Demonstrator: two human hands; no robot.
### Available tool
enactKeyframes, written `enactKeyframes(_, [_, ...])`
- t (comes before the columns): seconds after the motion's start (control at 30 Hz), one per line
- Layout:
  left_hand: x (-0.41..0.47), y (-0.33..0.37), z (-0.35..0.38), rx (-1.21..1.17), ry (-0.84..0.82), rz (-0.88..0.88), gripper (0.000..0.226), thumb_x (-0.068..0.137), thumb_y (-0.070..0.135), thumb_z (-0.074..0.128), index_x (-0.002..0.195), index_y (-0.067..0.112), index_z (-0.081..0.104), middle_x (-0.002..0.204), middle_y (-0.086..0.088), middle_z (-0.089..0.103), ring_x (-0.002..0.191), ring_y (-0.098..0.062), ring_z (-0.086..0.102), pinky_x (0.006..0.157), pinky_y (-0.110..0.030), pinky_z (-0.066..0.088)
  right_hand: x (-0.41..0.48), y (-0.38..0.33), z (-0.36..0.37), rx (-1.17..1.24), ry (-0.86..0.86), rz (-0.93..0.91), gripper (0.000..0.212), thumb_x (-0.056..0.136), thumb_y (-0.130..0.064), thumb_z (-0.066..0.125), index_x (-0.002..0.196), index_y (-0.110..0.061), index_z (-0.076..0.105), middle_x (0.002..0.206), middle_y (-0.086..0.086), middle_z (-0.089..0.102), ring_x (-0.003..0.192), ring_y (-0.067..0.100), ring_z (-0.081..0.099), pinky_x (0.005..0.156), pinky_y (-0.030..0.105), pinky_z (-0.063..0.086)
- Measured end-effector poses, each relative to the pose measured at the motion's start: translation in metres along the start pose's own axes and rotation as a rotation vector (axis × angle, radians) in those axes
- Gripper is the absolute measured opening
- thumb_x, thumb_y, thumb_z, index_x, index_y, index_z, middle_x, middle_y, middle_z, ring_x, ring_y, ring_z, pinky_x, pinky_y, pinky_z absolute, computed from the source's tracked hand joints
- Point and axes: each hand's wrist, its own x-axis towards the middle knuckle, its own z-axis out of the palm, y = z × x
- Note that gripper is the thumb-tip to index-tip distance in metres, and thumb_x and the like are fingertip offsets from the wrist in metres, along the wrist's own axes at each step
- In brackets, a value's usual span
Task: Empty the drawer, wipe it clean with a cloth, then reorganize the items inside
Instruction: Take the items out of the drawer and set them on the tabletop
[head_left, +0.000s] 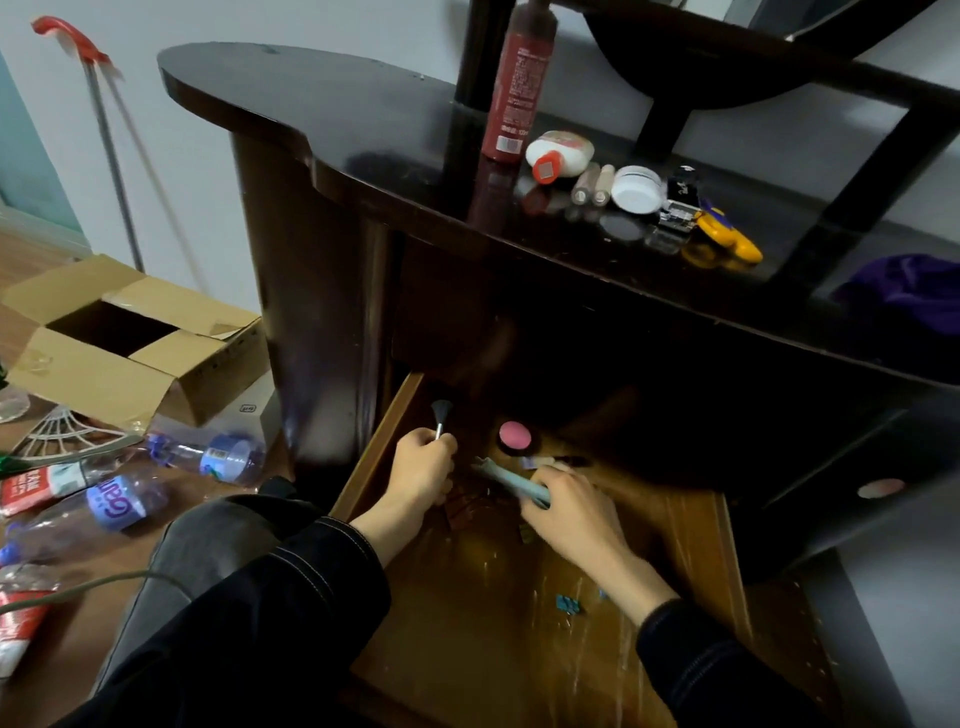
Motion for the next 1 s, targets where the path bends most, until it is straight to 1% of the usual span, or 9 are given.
enactKeyframes(0.1, [-0.011,0.000,0.003,0.079,-0.089,0.013,0.011,0.096,0.012,0.051,0.089,0.007,0.057,0.061,-0.002,0.045,0.041,-0.012,0.042,0.038,-0.021,0.031,-0.039,0.012,-0.022,0.126,-0.022,0.108,0.021,0.090,-0.046,0.065,0.077,-0.034,0.053,0.066,-0.009,0.058,0.048,0.005,0.051,0.040,0.017,0.032])
enactKeyframes(0.23, [-0.038,0.008,0.005,0.122,-0.275,0.128,0.022,0.104,0.015,0.045,0.096,-0.001,0.057,0.057,-0.003,0.042,0.038,-0.014,0.041,0.036,-0.023,0.030,-0.086,0.018,-0.067,0.146,0.036,0.116,0.022,0.092,-0.047,0.062,0.078,-0.033,0.053,0.066,-0.006,0.062,0.053,0.007,0.061,0.048,0.026,0.048])
enactKeyframes(0.33, [-0.071,0.029,0.008,0.118,-0.448,0.289,0.029,0.108,0.023,0.042,0.089,0.008,0.058,0.062,-0.008,0.043,0.042,-0.017,0.038,0.039,-0.025,0.029,-0.111,0.014,-0.117,0.186,0.126,0.055,0.023,0.092,-0.047,0.062,0.077,-0.031,0.053,0.065,-0.003,0.058,0.056,0.010,0.058,0.046,0.023,0.039])
enactKeyframes(0.43, [-0.107,0.073,0.015,0.114,-0.487,0.547,0.034,0.107,0.030,0.042,0.090,0.009,0.062,0.057,-0.003,0.043,0.041,-0.014,0.035,0.037,-0.022,0.031,-0.123,0.006,-0.174,0.463,0.182,0.005,0.020,0.091,-0.042,0.066,0.080,-0.026,0.062,0.068,0.003,0.065,0.060,0.017,0.063,0.054,0.033,0.048])
enactKeyframes(0.57, [-0.135,0.153,0.027,-0.015,-0.454,0.751,0.036,0.106,0.028,0.045,0.080,0.008,0.061,0.049,0.004,0.036,0.037,-0.009,0.028,0.037,-0.018,0.024,-0.118,-0.003,-0.236,0.775,0.291,-0.050,0.024,0.094,-0.027,0.069,0.079,-0.009,0.065,0.061,0.008,0.067,0.057,0.020,0.063,0.061,0.029,0.049])
enactKeyframes(0.7, [-0.123,0.230,0.056,-0.093,-0.386,0.746,0.036,0.102,0.023,0.048,0.072,0.007,0.061,0.042,0.005,0.036,0.033,-0.007,0.027,0.036,-0.016,0.023,-0.093,-0.006,-0.276,0.829,0.433,0.007,0.027,0.094,-0.025,0.068,0.079,-0.003,0.064,0.058,0.007,0.065,0.054,0.014,0.059,0.057,0.020,0.047])
enactKeyframes(0.87, [-0.081,0.270,0.083,0.278,-0.262,0.794,0.043,0.102,0.025,0.046,0.079,-0.009,0.058,0.054,-0.001,0.045,0.048,-0.015,0.041,0.060,-0.035,0.039,-0.055,0.007,-0.303,0.806,0.467,0.100,0.029,0.093,-0.031,0.067,0.080,-0.005,0.066,0.060,0.007,0.067,0.055,0.014,0.060,0.062,0.027,0.050])
enactKeyframes(0.93, [-0.065,0.275,0.085,0.241,-0.339,0.679,0.036,0.101,0.018,0.045,0.075,-0.004,0.057,0.050,-0.002,0.041,0.037,-0.010,0.035,0.046,-0.026,0.036,-0.038,0.020,-0.307,0.808,0.459,0.169,0.028,0.093,-0.031,0.066,0.081,-0.006,0.066,0.060,0.008,0.068,0.052,0.011,0.059,0.059,0.027,0.050])
enactKeyframes(1.0, [-0.058,0.277,0.085,0.162,-0.412,0.574,0.030,0.101,0.015,0.045,0.077,0.001,0.057,0.044,0.001,0.036,0.031,-0.008,0.027,0.036,-0.016,0.022,-0.018,0.032,-0.307,0.832,0.461,0.254,0.026,0.094,-0.030,0.064,0.086,-0.005,0.067,0.061,0.008,0.068,0.046,0.008,0.056,0.045,0.023,0.043])
